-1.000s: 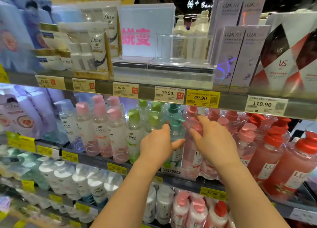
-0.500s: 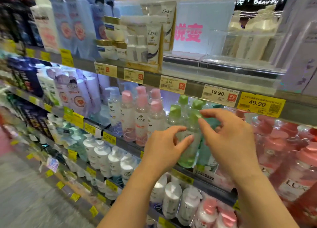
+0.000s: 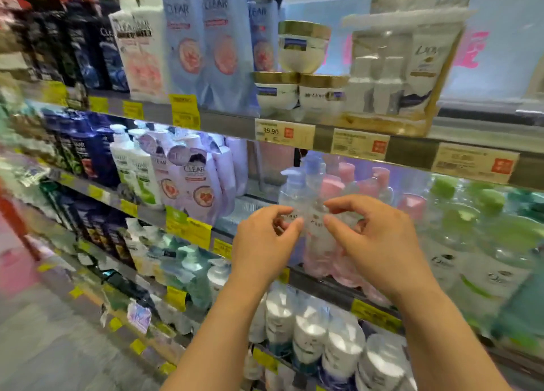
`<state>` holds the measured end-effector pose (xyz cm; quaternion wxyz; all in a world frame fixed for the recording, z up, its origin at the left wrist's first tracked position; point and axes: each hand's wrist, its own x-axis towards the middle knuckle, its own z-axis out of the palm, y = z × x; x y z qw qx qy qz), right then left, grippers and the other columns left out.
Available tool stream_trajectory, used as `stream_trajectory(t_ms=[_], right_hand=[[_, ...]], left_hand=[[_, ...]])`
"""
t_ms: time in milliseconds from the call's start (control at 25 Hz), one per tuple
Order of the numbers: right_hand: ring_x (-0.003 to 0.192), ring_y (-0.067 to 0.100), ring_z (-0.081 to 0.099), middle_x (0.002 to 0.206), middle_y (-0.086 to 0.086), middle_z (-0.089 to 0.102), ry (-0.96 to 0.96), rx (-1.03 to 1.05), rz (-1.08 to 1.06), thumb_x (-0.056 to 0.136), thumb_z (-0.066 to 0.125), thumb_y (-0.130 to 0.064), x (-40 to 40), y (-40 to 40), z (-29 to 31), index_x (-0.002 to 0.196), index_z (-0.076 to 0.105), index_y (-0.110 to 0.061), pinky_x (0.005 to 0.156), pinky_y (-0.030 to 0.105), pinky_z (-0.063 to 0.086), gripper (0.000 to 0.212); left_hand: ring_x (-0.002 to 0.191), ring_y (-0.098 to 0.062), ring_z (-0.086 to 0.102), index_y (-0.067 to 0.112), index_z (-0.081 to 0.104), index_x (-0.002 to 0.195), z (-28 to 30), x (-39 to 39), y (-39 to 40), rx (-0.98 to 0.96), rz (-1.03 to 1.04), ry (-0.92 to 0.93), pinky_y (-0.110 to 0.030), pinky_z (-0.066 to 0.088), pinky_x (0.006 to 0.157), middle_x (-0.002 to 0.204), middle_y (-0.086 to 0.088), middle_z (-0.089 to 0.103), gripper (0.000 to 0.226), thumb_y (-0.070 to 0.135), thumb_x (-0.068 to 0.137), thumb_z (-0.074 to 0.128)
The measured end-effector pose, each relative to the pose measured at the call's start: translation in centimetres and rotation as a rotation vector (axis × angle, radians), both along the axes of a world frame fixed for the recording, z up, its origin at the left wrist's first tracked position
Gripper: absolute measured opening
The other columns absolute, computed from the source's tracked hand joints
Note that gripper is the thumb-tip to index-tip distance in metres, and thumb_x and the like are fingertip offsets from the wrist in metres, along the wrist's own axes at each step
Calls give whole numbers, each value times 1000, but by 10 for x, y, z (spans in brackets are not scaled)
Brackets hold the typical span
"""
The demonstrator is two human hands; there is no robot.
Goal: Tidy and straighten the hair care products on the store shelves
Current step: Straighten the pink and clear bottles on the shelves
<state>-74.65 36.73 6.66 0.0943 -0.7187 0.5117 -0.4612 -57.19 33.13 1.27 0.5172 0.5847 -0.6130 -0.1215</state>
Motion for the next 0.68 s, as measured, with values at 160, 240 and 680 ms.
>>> stream_trajectory(t_ms=[160, 240, 680], right_hand=[[58, -9, 57, 58, -30, 57, -35, 65, -94, 87, 75, -30, 57, -24, -6, 101, 74, -36, 62, 7, 40, 15], [58, -5, 59, 55, -35, 54, -56, 104, -97, 87, 75, -30, 76, -28, -8, 100, 74, -35, 63, 17, 44, 14], [68, -8, 61, 83, -20, 69, -90, 290, 92, 89, 72, -27, 169, -105, -37, 103, 71, -32, 65, 10, 44, 14]], left_hand=[[72, 0, 61, 36, 68, 95, -10, 51, -38, 24, -92, -14, -23, 50, 66, 77, 16, 64, 29, 57, 76, 61], [73, 3, 60, 35, 68, 97, -9, 65, -50, 39, -127, -36, -21, 48, 66, 81, 17, 63, 31, 57, 77, 61], [87, -9, 60, 32, 53, 108, -4, 168, -104, 6, 199, 127, -26, 43, 71, 103, 8, 59, 30, 38, 83, 69]])
